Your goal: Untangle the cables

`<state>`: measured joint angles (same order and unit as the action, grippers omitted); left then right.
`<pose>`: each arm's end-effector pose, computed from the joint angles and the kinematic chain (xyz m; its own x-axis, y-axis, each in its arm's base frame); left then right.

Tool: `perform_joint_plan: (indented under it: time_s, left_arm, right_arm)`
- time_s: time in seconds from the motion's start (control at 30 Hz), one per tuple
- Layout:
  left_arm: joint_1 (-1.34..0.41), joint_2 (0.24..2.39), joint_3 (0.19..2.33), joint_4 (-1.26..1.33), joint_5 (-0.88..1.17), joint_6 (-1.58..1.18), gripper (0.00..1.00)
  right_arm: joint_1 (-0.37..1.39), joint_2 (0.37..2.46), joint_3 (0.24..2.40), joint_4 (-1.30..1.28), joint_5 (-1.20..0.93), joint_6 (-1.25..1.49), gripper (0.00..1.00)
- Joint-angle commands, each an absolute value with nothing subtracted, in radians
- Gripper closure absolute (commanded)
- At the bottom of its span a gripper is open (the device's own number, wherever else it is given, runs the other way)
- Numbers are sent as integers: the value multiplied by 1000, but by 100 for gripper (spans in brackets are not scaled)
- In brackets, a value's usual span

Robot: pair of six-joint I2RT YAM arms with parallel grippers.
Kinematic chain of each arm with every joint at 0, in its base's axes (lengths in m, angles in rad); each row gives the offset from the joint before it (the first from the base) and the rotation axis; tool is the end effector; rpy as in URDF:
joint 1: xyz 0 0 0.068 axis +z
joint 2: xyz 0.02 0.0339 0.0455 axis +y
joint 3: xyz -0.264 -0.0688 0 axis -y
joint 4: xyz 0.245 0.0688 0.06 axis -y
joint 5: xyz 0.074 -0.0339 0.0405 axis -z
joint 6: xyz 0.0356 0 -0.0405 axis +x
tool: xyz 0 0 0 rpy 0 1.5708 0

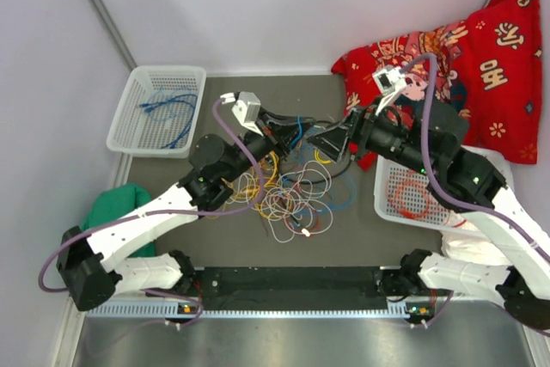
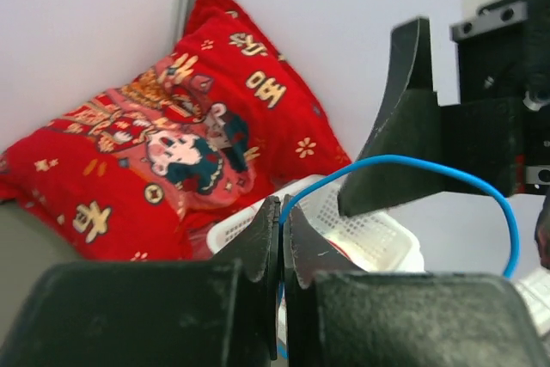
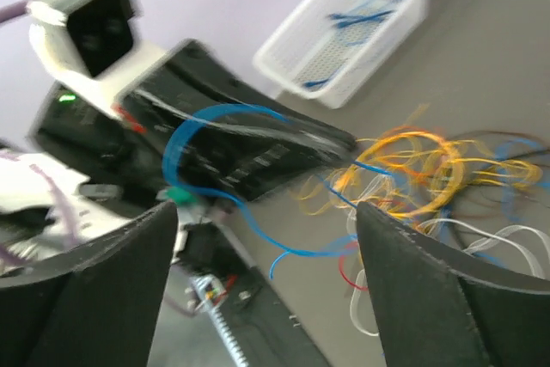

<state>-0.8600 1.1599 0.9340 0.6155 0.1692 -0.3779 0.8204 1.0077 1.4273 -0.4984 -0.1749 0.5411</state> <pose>0.1701 -0.2068 0.4006 -0.0828 -0.4613 -0.8834 0.8802 0.3818 -0.2819 0.1231 0.1411 0.4828 -0.4779 0.2312 -0.8474 -0.6911 0.4965 0.5252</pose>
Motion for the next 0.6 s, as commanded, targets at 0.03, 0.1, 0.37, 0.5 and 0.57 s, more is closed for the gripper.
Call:
perform_joint_plan:
  time_s: [0.03, 0.1, 0.37, 0.5, 0.57]
  left_arm:
    - [-859, 1088, 1073, 410, -55, -367, 100]
    - [-857, 1095, 1135, 330, -77, -365, 100]
    - [-857, 1173, 1387, 132, -127, -345, 100]
    - [-857, 1203, 1466, 78, -129, -334, 100]
    - [-857, 1226, 1522, 54, -120, -330, 100]
  right_arm:
    - [818, 865, 1295, -459, 106, 492, 10]
    - [818, 821, 1226, -402, 132, 468, 9]
    - [818, 842, 999, -232, -71, 494, 16]
    - [818, 905, 968, -198, -66, 491, 16]
    - [818, 949, 977, -148, -95, 483, 16]
